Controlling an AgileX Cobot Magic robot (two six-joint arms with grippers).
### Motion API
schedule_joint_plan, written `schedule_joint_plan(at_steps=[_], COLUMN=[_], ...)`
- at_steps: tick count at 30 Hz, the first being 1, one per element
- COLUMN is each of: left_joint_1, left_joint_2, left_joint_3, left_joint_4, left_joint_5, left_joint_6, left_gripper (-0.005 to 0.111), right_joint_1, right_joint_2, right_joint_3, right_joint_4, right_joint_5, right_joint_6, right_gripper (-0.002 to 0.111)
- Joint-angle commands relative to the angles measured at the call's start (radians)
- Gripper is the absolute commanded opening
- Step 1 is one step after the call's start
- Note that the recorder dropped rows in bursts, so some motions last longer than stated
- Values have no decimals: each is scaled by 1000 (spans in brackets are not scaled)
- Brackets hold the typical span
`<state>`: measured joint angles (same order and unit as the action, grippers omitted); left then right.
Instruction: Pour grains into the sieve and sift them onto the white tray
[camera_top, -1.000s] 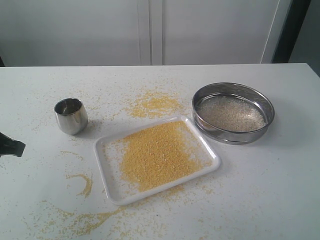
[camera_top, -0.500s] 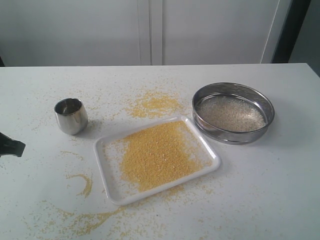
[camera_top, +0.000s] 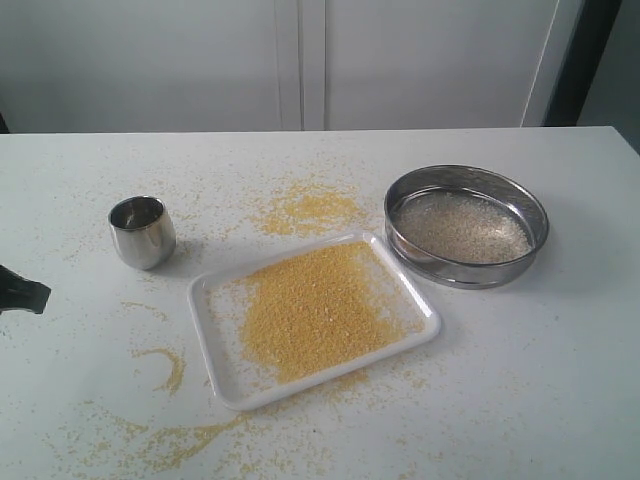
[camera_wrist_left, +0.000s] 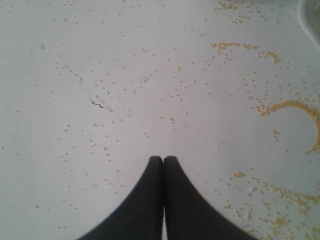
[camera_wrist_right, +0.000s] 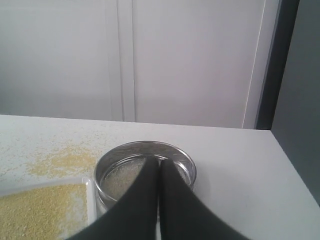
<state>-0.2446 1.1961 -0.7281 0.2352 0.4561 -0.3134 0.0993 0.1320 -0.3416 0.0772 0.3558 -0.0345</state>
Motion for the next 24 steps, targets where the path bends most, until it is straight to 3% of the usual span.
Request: schedule_joint_plan(at_steps=[1,15,24], left_joint_1=[3,3,3], left_joint_2=[-10,-10,-10], left_joint_3=[6,6,6], left_joint_4=[5,5,5], left_joint_5=[7,7,7], left_joint_6=[0,0,0], left_gripper=[0,0,0], right_joint_1=[0,0,0], right_joint_2=[-33,-132,-132], right_joint_3=[79,342,342], right_joint_4=[-18,-27,-32], right_joint_5=[-43,-180,-50], right_joint_6=[12,12,12], right_gripper=[0,0,0])
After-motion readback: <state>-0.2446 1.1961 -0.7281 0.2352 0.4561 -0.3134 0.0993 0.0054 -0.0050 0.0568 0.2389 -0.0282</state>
